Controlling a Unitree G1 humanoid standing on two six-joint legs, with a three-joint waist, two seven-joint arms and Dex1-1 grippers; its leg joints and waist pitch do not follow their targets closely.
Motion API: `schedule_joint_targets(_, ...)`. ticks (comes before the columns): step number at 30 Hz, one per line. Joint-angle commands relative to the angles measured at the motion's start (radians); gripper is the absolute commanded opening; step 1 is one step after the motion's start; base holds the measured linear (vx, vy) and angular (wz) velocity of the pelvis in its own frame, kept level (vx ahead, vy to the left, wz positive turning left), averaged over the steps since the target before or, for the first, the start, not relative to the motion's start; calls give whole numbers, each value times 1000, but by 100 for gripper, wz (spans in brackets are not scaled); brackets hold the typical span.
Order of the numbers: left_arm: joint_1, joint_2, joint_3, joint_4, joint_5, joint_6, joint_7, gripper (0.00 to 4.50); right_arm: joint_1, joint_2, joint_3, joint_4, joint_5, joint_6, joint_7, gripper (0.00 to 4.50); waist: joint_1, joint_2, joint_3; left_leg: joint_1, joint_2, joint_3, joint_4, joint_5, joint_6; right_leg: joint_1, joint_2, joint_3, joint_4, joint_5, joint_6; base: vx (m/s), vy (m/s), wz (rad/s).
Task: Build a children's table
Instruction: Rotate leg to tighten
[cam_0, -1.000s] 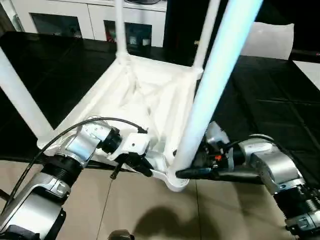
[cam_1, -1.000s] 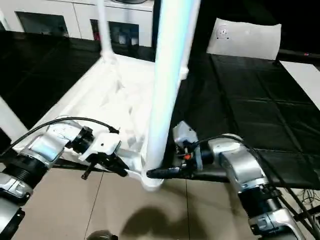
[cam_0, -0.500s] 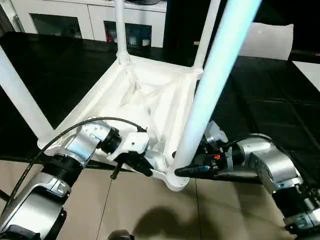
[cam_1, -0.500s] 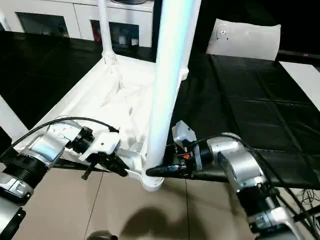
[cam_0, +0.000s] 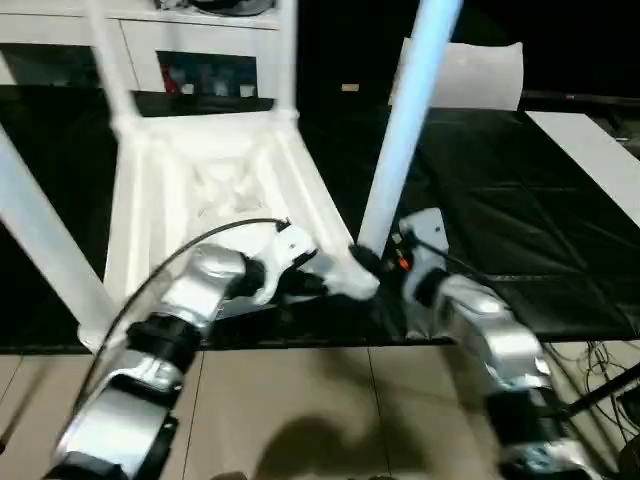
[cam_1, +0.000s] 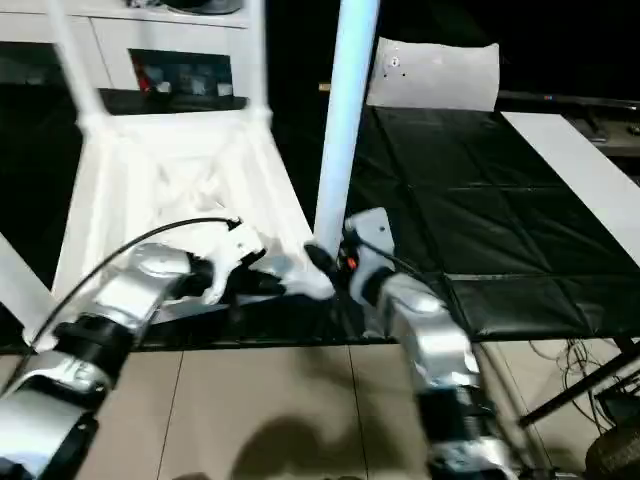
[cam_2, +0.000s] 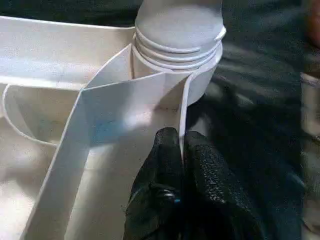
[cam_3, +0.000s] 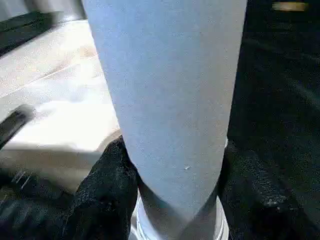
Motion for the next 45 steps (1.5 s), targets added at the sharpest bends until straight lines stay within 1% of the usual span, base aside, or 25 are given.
schedule_joint_targets(1, -45, -42, 50, -22, -18, 5, 112, 0, 14, 62, 71, 42, 31, 49, 12, 193, 6, 11, -59, 0, 85, -47, -82, -232, -23, 37, -121, 90, -92, -392, -67, 0, 0, 0)
schedule_joint_targets(2, -45, -44, 44, -28, -12, 7, 113, 0, 10, 68, 68, 45, 34, 40, 11, 193, 10, 13, -60, 2, 85, -43, -82, -207, -16, 35, -120, 97, -85, -336, -83, 0, 0, 0)
schedule_joint_targets(3, -43, -46, 40, -35, -6, 12, 115, 0, 8, 76, 65, 44, 34, 38, 5, 249, 10, 10, -61, -1, 85, -39, -80, -179, -7, 38, -120, 101, -76, -283, -103, 0, 0, 0)
schedule_joint_targets(4, -42, -45, 30, -41, 4, 12, 113, 0, 7, 85, 58, 39, 35, 29, -2, 249, 12, 9, -62, -3, 84, -38, -80, -163, -2, 40, -120, 102, -72, -264, -110, 0, 0, 0)
schedule_joint_targets(7, -34, -28, -1, -51, 28, -4, 100, 0, 11, 95, 47, 21, 37, 21, -6, 286, 17, 11, -67, -7, 83, -34, -78, -93, 21, 47, -119, 104, -58, -172, -136, 0, 0, 0)
schedule_joint_targets(11, -14, 6, -20, -63, 31, -14, 61, 0, 28, 46, 44, -4, 31, -31, 24, 312, 23, 13, -68, -4, 85, -33, -78, -78, 25, 48, -117, 104, -55, -157, -136, 0, 0, 0)
schedule_joint_targets(13, -6, 17, -25, -66, 31, -34, 44, 0, 35, 17, 51, -7, 29, -75, 66, 343, 21, 16, -68, -9, 86, -34, -78, -77, 29, 49, -115, 103, -51, -131, -143, 0, 0, 0)
schedule_joint_targets(14, -1, 25, -29, -66, 33, -52, 30, 0, 39, 1, 50, -8, 28, -96, 93, 351, 21, 15, -69, -8, 87, -33, -78, -79, 30, 48, -114, 103, -50, -127, -143, 0, 0, 0)
schedule_joint_targets(15, 5, 33, -32, -67, 34, -71, 14, 0, 43, -14, 44, -10, 32, -110, 120, 355, 21, 11, -70, -13, 83, -32, -75, -73, 41, 51, -115, 104, -47, -112, -146, 0, 0, 0)
schedule_joint_targets(17, 20, 55, -42, -67, 26, -122, -47, 0, 50, -64, 34, -17, 44, -136, 201, 375, 20, 9, -70, -17, 81, -30, -72, -74, 54, 52, -115, 104, -50, -127, -144, 0, 0, 0)
schedule_joint_targets(18, 29, 79, -61, -65, 24, -183, -108, 0, 56, -122, 44, -24, 49, -152, 287, 387, 24, 9, -70, -17, 80, -29, -70, -71, 63, 52, -115, 105, -52, -131, -141, 0, 0, 0)
schedule_joint_targets(21, 33, 120, -93, -51, 29, -222, -183, 0, 55, -208, 61, -20, 56, -161, 404, 408, 28, 12, -68, -12, 85, -29, -72, -79, 69, 45, -111, 104, -50, -131, -151, 0, 0, 0)
schedule_joint_targets(23, 33, 142, -111, -44, 29, -239, -234, 0, 51, -253, 73, -18, 68, -166, 479, 408, 33, 11, -67, -10, 87, -28, -72, -84, 67, 44, -111, 105, -51, -142, -153, 0, 0, 0)
schedule_joint_targets(24, 33, 162, -130, -40, 29, -282, -286, 0, 46, -293, 86, -17, 78, -177, 555, 408, 38, 10, -68, -9, 86, -27, -70, -91, 70, 46, -111, 104, -52, -149, -151, 0, 0, 0)
schedule_joint_targets(26, 33, 167, -133, -39, 21, -294, -317, 0, 42, -313, 94, -12, 81, -187, 597, 408, 42, 10, -67, -10, 88, -27, -71, -89, 68, 45, -112, 106, -49, -145, -152, 0, 0, 0)
schedule_joint_targets(27, 33, 169, -134, -38, 16, -300, -337, 0, 40, -328, 101, -8, 83, -193, 634, 408, 48, 10, -67, -6, 88, -25, -70, -94, 62, 41, -114, 105, -50, -144, -160, 0, 0, 0)
schedule_joint_targets(29, 35, 175, -140, -41, 10, -311, -375, 0, 37, -349, 115, -3, 92, -202, 688, 408, 53, 11, -68, -8, 89, -26, -70, -95, 59, 44, -113, 104, -49, -151, -161, 0, 0, 0)
schedule_joint_targets(31, 35, 196, -168, -41, 7, -354, -466, 0, 27, -396, 149, 2, 117, -209, 823, 408, 59, 7, -68, -8, 89, -26, -70, -90, 61, 44, -113, 103, -47, -151, -160, 0, 0, 0)
schedule_joint_targets(35, 33, 226, -208, -49, 7, -393, -567, 0, 5, -435, 182, 11, 142, -194, 945, 370, 74, 9, -70, -8, 94, -24, -68, -77, 76, 42, -111, 102, -39, -115, -169, 0, 0, 0)
schedule_joint_targets(38, 32, 238, -230, -63, 12, -405, -618, 0, -11, -451, 200, 19, 151, -174, 1014, 335, 82, 9, -69, -7, 92, -23, -67, -91, 62, 40, -114, 103, -43, -152, -164, 0, 0, 0)
schedule_joint_targets(39, 32, 240, -233, -65, 13, -407, -626, 0, -14, -454, 203, 21, 152, -172, 1027, 331, 89, 8, -67, -5, 92, -22, -68, -109, 51, 39, -115, 103, -49, -203, -148, 0, 0, 0)
schedule_joint_targets(40, 32, 241, -235, -67, 17, -412, -634, 0, -18, -456, 208, 24, 152, -174, 1039, 324, 91, 4, -67, -5, 92, -22, -68, -109, 49, 39, -115, 103, -51, -215, -143, 0, 0, 0)
schedule_joint_targets(41, 31, 242, -237, -68, 21, -418, -638, 0, -22, -458, 212, 28, 154, -174, 1049, 324, 94, 6, -67, -6, 93, -23, -69, -108, 43, 39, -116, 103, -51, -231, -137, 0, 0, 0)
schedule_joint_targets(43, 25, 245, -249, -70, 30, -433, -653, 0, -37, -465, 230, 38, 159, -166, 1088, 291, 95, 6, -67, -5, 93, -24, -69, -116, 38, 37, -114, 101, -53, -247, -129, 0, 0, 0)
schedule_joint_targets(45, 20, 245, -253, -67, 32, -440, -660, 0, -44, -467, 238, 44, 159, -161, 1103, 287, 94, 6, -67, -4, 93, -25, -69, -127, 32, 36, -115, 101, -54, -262, -126, 0, 0, 0)
